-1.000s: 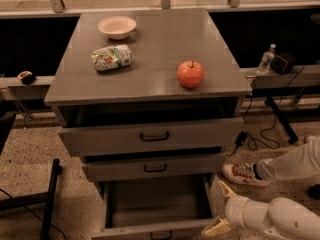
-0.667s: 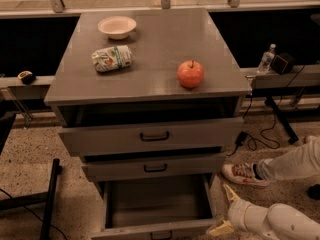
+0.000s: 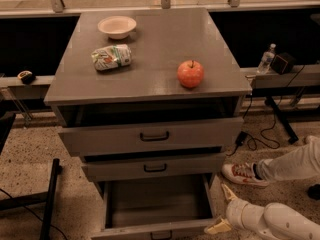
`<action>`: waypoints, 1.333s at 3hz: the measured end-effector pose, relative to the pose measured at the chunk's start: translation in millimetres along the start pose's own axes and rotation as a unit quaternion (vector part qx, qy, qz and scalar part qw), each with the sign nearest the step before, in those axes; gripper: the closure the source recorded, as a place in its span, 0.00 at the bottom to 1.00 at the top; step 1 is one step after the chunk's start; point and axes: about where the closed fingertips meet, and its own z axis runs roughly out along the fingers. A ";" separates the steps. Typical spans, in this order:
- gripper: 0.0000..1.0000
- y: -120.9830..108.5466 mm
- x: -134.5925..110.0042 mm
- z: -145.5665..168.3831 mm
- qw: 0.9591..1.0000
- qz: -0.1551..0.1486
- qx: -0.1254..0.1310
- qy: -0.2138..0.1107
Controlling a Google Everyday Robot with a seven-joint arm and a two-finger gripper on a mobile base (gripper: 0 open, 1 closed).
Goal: Close bottom drawer
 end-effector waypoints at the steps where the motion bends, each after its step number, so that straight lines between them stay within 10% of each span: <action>1: 0.26 6.5 44.8 50.6 0.999 -0.013 -0.028 -0.012; 2: 0.50 28.5 61.5 77.1 0.995 -0.024 -0.073 -0.056; 4: 0.96 82.6 83.0 118.9 0.985 -0.083 -0.147 -0.037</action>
Offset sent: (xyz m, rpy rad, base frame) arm -0.0177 0.0300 -0.1372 0.2190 0.0283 0.2957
